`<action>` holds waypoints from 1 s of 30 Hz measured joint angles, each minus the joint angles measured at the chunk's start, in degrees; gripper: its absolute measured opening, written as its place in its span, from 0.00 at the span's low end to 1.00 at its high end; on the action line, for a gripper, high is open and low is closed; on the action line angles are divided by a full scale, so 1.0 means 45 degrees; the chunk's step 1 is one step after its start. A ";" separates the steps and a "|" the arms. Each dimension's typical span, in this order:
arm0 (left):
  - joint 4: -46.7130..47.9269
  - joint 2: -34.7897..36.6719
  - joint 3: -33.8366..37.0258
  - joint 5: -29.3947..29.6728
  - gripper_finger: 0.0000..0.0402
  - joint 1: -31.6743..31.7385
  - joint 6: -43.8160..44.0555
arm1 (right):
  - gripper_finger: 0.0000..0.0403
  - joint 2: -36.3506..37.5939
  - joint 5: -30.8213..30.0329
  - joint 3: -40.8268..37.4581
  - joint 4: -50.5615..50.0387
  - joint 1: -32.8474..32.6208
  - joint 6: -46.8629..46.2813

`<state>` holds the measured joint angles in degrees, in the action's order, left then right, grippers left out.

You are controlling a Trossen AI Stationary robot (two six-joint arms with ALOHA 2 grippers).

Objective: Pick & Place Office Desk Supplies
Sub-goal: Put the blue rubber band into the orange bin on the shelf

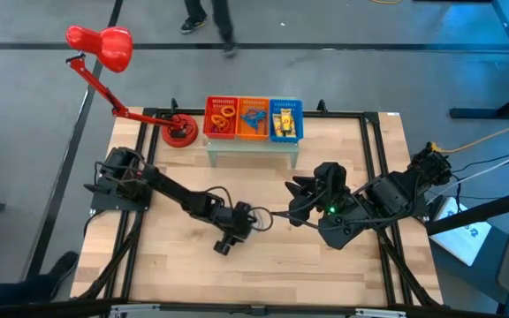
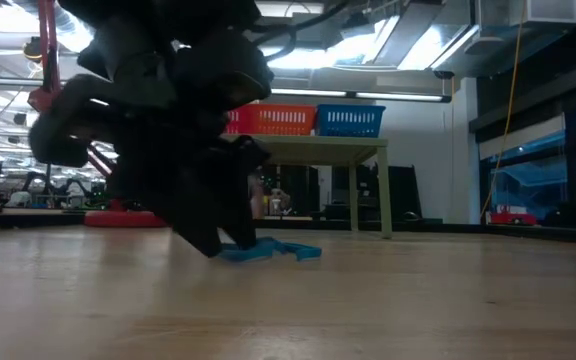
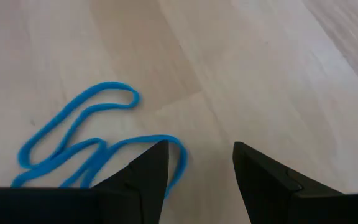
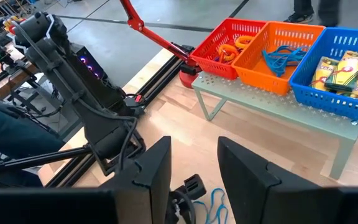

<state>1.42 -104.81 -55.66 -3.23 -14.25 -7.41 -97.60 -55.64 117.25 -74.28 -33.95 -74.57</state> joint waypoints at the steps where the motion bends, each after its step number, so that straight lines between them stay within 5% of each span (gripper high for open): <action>1: 0.0005 -0.0013 0.0000 0.0013 0.44 -0.0067 0.0068 | 0.33 0.0000 0.0000 0.0000 0.0000 0.0000 0.0001; 14: -0.0075 -0.0214 0.0005 0.0468 0.41 0.0362 0.1066 | 0.33 0.0000 0.0049 0.0000 0.0081 -0.0001 0.0006; 30: -0.0410 -0.0843 -0.0039 0.1474 0.11 -0.0615 0.2534 | 0.33 -0.0005 0.0039 0.0000 0.0228 -0.0180 0.0011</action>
<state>-0.42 -108.61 -55.83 3.40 -17.02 4.00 -97.62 -55.46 117.25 -73.25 -34.76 -74.52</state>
